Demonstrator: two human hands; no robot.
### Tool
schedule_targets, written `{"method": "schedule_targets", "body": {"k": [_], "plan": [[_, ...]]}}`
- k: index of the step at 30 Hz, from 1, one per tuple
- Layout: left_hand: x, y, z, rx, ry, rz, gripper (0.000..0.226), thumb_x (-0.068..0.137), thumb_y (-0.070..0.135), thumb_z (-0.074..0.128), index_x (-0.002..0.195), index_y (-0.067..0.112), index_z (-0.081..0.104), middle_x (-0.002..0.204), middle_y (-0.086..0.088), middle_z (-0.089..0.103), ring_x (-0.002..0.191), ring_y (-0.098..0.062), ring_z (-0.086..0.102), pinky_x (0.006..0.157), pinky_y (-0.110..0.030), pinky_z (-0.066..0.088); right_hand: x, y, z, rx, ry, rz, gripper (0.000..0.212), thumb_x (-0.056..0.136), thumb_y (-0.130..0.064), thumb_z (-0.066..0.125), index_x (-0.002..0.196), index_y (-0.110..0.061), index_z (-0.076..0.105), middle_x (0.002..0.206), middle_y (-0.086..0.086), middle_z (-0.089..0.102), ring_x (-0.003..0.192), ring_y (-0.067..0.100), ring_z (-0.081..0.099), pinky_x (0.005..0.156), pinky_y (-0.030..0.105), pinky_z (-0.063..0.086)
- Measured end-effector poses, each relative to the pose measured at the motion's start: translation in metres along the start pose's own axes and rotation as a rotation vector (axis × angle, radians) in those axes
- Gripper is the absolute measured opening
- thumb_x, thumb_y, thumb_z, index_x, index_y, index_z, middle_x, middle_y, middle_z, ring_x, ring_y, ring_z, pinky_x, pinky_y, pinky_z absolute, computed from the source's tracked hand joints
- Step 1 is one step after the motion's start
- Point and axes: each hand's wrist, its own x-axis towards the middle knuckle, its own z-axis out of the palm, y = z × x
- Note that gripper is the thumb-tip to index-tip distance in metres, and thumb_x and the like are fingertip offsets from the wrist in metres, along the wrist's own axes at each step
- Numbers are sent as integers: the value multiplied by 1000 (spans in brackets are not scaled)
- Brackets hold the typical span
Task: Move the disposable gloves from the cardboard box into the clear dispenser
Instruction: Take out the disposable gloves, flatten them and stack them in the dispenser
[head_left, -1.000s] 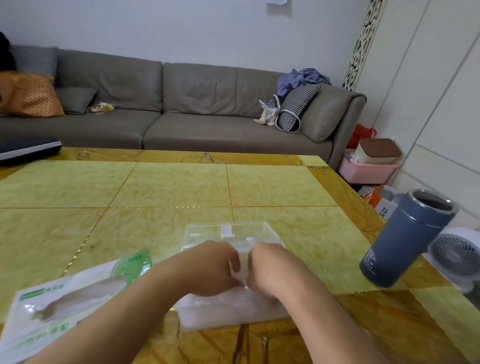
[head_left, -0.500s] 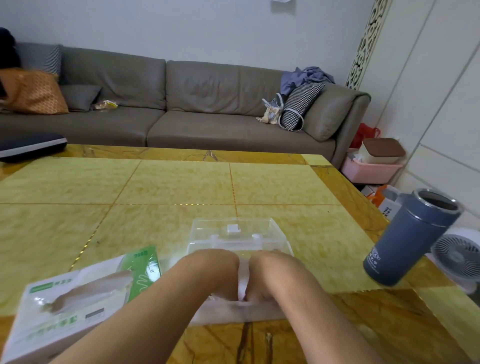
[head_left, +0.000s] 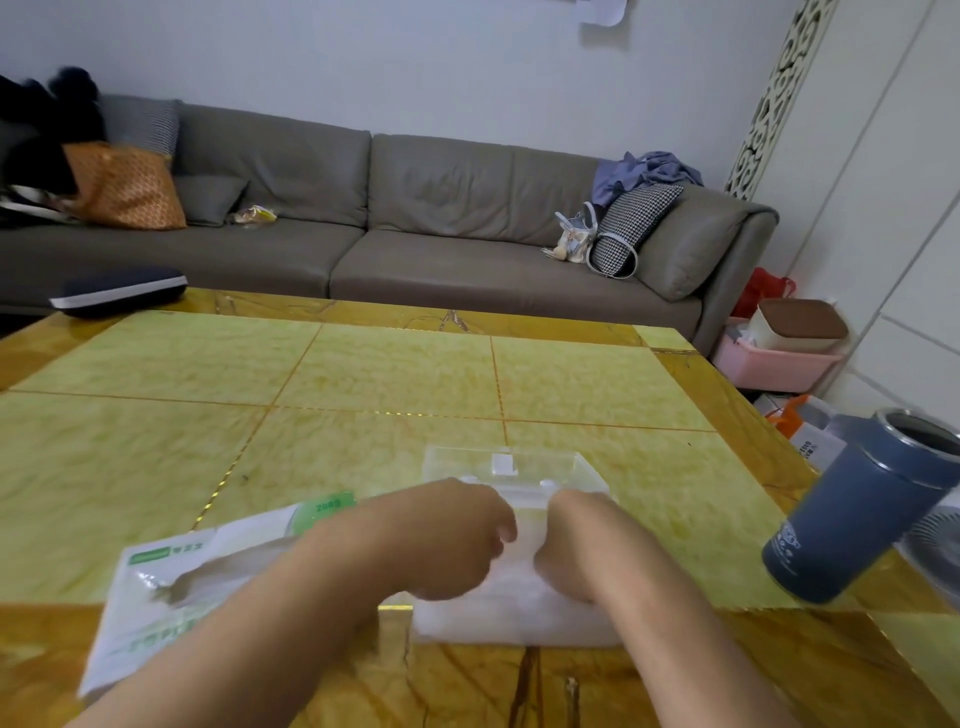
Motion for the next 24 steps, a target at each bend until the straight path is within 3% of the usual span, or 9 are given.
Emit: {"method": "schedule_targets", "body": {"k": [4,6,9,12,14,18,22,24], "plan": [[-37,-35,-10,-287,259,-18,36,107,14,47,117,39,72,111,27,71,103,10,64,95,-20,53,-23,-3,-10,-25,251,-51,14,90,-4,51,86,-17,56,80,-1,53,65,19,54,54,29,43],[-54,-66,-8,-391,452,-121,27,102,15,56,101,36,73,91,22,74,87,6,68,84,-27,60,-32,-13,-10,10,382,-107,22,93,-6,52,104,-22,64,91,-4,59,81,21,62,71,34,55],[-78,-110,1,-274,588,-325,14,98,24,66,91,35,70,81,16,72,75,0,68,73,-25,60,-46,-43,0,99,511,-369,39,94,-1,50,123,-24,63,113,-8,65,102,16,62,89,33,57],[-90,-131,11,-140,514,-439,13,96,27,67,87,32,74,77,17,70,68,3,66,61,-15,56,-56,-78,22,104,424,-669,47,92,-1,49,133,-21,57,125,-9,56,115,12,53,98,27,50],[-88,-132,13,-49,441,-486,15,94,26,67,83,31,75,74,16,69,63,2,65,58,-16,57,-61,-95,42,85,314,-761,51,93,-6,51,142,-21,53,135,-8,50,125,14,47,107,29,46],[-86,-135,13,150,334,-550,24,84,21,65,62,25,57,66,8,56,50,-8,50,46,-24,42,-59,-118,68,-14,194,-795,54,91,-10,52,144,-18,51,144,-3,43,138,19,38,106,32,42],[-80,-135,19,223,264,-494,28,96,36,61,73,22,62,74,5,58,57,-16,53,52,-28,41,-55,-119,73,-26,241,-794,52,89,-9,50,140,-18,56,141,-4,48,135,19,41,105,31,42],[-75,-133,22,253,263,-468,39,99,38,55,66,18,50,69,3,53,51,-17,46,48,-28,35,-54,-120,75,-30,255,-802,51,88,-9,49,137,-19,58,137,-5,50,132,19,43,104,32,45]]}}
